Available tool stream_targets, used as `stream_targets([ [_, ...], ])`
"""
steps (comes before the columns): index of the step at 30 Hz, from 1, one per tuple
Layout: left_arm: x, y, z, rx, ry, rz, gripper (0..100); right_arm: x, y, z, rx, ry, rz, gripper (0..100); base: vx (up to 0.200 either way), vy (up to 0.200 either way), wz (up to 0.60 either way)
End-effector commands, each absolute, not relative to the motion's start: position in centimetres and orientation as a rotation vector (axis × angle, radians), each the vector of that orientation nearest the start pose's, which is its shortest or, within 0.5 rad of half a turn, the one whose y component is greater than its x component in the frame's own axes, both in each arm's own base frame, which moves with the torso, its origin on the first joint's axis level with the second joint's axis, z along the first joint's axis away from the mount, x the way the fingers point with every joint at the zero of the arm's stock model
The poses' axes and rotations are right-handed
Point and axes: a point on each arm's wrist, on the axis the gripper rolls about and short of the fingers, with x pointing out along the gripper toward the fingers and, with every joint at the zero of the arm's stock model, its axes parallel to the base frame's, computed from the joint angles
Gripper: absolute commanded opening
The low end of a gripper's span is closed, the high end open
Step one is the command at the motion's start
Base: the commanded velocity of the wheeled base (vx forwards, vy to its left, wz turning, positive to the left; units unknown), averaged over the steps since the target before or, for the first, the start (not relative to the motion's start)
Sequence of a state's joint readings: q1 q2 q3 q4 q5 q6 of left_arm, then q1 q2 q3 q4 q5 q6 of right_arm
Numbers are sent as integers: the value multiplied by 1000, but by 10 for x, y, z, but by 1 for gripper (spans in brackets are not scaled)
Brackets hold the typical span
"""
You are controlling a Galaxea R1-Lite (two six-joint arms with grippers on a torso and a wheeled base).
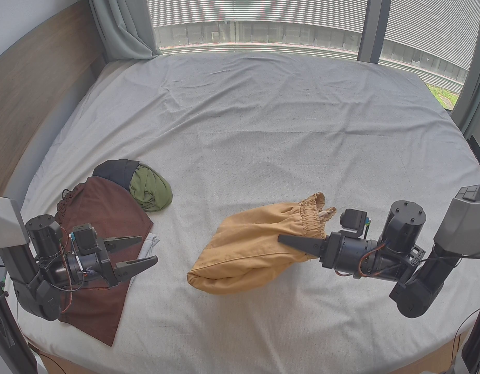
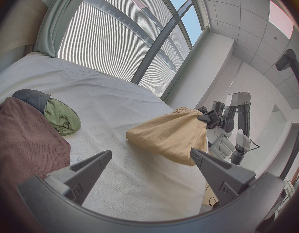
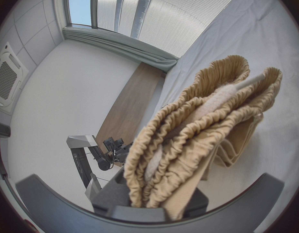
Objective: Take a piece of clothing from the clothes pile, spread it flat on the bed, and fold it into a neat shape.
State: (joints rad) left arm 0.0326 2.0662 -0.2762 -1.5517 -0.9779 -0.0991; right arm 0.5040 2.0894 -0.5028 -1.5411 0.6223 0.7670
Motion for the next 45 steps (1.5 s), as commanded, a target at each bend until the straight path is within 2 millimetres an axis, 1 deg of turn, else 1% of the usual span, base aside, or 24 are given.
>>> stream_targets([
  [1, 267, -10, 57, -208, 258, -938, 100, 278, 163, 94, 686, 424, 1071, 0, 0, 0, 0],
  [2, 265, -10, 61, -205, 249, -943, 100, 285, 161, 99, 689, 401, 1086, 0, 0, 0, 0],
  [7, 262, -10, 65, -202, 239, -947, 100, 301, 160, 112, 687, 334, 1114, 0, 0, 0, 0],
  [11, 262, -10, 65, -202, 239, -948, 100, 311, 161, 117, 706, 325, 1144, 0, 0, 0, 0],
  [12, 262, -11, 65, -202, 239, -950, 100, 317, 163, 119, 712, 315, 1157, 0, 0, 0, 0],
  [16, 262, -10, 66, -203, 238, -947, 100, 346, 168, 113, 707, 268, 1156, 0, 0, 0, 0],
  [17, 262, -10, 66, -203, 238, -947, 100, 351, 170, 111, 705, 258, 1158, 0, 0, 0, 0],
  [18, 262, -10, 66, -203, 238, -947, 100, 353, 171, 112, 704, 252, 1160, 0, 0, 0, 0],
  [19, 262, -10, 66, -203, 238, -947, 100, 363, 175, 113, 699, 222, 1172, 0, 0, 0, 0],
  [20, 262, -10, 66, -202, 237, -947, 100, 365, 176, 113, 698, 219, 1171, 0, 0, 0, 0],
  [23, 262, -10, 66, -202, 237, -947, 100, 384, 182, 113, 693, 186, 1179, 0, 0, 0, 0],
  [26, 262, -10, 65, -203, 239, -945, 100, 394, 184, 114, 693, 178, 1177, 0, 0, 0, 0],
  [27, 262, -10, 65, -204, 239, -945, 100, 394, 184, 114, 693, 178, 1177, 0, 0, 0, 0],
  [28, 262, -10, 65, -202, 239, -947, 100, 404, 183, 115, 692, 162, 1171, 0, 0, 0, 0],
  [29, 262, -10, 65, -204, 240, -947, 100, 408, 183, 114, 691, 156, 1168, 0, 0, 0, 0],
  [30, 262, -10, 65, -204, 240, -947, 100, 408, 183, 114, 691, 156, 1168, 0, 0, 0, 0],
  [33, 262, -10, 65, -202, 239, -947, 100, 426, 183, 111, 700, 149, 1157, 0, 0, 0, 0],
  [35, 262, -10, 66, -203, 238, -948, 100, 433, 182, 109, 711, 154, 1151, 0, 0, 0, 0],
  [37, 262, -10, 66, -203, 238, -948, 100, 440, 184, 103, 724, 154, 1145, 0, 0, 0, 0],
  [39, 262, -10, 66, -203, 238, -948, 100, 442, 185, 100, 728, 157, 1145, 0, 0, 0, 0],
  [40, 262, -10, 66, -203, 238, -947, 100, 444, 185, 94, 733, 167, 1140, 0, 0, 0, 0],
  [42, 262, -10, 66, -203, 238, -947, 100, 444, 185, 91, 735, 172, 1139, 0, 0, 0, 0],
  [43, 262, -10, 66, -203, 238, -947, 100, 445, 186, 87, 738, 184, 1136, 0, 0, 0, 0],
  [45, 262, -10, 66, -202, 238, -948, 100, 446, 186, 88, 737, 177, 1137, 0, 0, 0, 0],
])
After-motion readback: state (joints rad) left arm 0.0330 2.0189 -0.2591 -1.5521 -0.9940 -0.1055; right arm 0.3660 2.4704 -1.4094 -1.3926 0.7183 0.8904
